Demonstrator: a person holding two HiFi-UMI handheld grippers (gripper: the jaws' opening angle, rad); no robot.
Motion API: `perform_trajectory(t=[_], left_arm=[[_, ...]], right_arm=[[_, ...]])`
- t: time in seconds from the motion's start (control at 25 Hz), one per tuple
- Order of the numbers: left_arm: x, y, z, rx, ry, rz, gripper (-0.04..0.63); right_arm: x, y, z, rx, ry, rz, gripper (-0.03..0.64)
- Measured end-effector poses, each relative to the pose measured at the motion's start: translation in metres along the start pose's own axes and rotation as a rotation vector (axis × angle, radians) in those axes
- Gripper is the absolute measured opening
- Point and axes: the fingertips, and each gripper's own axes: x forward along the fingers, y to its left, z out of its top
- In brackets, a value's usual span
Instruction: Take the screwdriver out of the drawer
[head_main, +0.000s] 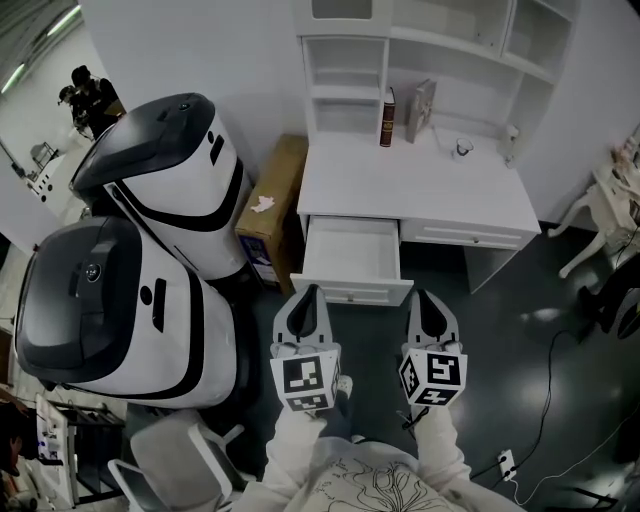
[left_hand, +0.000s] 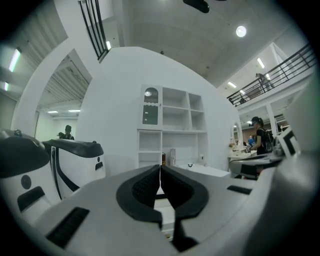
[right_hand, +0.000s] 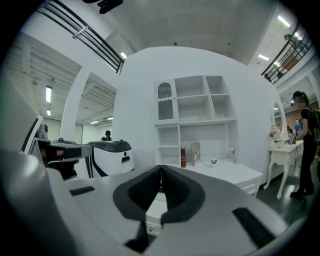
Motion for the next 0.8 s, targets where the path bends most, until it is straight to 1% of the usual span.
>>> perform_trajectory(t=[0.4, 0.6, 0.8], left_arm=[[0.087, 0.037, 0.015, -0.003, -0.013, -0.036, 0.008], [0.115, 0.050, 0.006, -0.007, 0.000, -0.047, 0.008], [0.132, 0.059, -0.007, -0.022, 0.039, -0.050, 0.008]], right_arm=[[0.086, -0.001, 0.017, 0.008, -0.005, -0.027, 0.003], [0.114, 0.000, 0.010, 0.014, 0.008, -0.044, 0.003], [0.134, 0.003, 0.002, 0.021, 0.042, -0.038, 0.003]])
